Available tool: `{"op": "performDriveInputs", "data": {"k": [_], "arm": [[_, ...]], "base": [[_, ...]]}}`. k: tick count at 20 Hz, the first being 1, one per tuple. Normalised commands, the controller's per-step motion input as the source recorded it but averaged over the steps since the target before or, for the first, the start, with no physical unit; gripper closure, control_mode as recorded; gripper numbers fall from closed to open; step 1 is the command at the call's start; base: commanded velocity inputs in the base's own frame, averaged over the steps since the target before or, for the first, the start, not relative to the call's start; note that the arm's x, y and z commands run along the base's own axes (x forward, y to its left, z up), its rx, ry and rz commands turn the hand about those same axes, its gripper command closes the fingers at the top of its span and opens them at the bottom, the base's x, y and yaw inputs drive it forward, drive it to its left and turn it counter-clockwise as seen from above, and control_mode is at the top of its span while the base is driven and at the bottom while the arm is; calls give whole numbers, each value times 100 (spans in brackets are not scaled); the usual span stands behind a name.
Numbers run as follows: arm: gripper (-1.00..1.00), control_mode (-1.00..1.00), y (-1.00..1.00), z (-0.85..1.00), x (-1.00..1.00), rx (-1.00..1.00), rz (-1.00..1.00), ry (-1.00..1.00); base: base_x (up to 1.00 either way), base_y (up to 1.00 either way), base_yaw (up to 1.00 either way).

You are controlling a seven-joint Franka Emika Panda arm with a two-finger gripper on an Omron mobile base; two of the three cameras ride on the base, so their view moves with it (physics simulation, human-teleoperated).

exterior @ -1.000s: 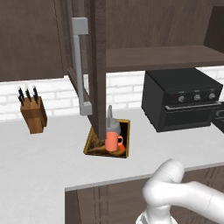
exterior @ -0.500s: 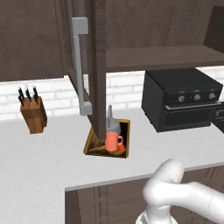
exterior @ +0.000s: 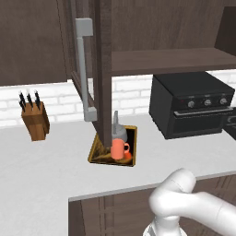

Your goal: Pick the kettle from the counter and place it on the tray. Then pick the mug from the cabinet and place it on the tray. Then close the cabinet doors.

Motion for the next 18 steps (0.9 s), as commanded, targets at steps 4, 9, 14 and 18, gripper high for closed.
{"op": "performDriveInputs", "data": {"k": [4, 9, 14, 18], "arm": [[-100, -100, 62, 30, 27, -17, 0, 4], [-100, -100, 59, 17, 30, -16, 0, 6], [-100, -100, 54, 11, 28, -15, 0, 7], [-100, -100, 49, 17, 19, -19, 0, 14]], "base": [[0, 0, 0], [0, 0, 0], [0, 0, 0], [0, 0, 0]]}}
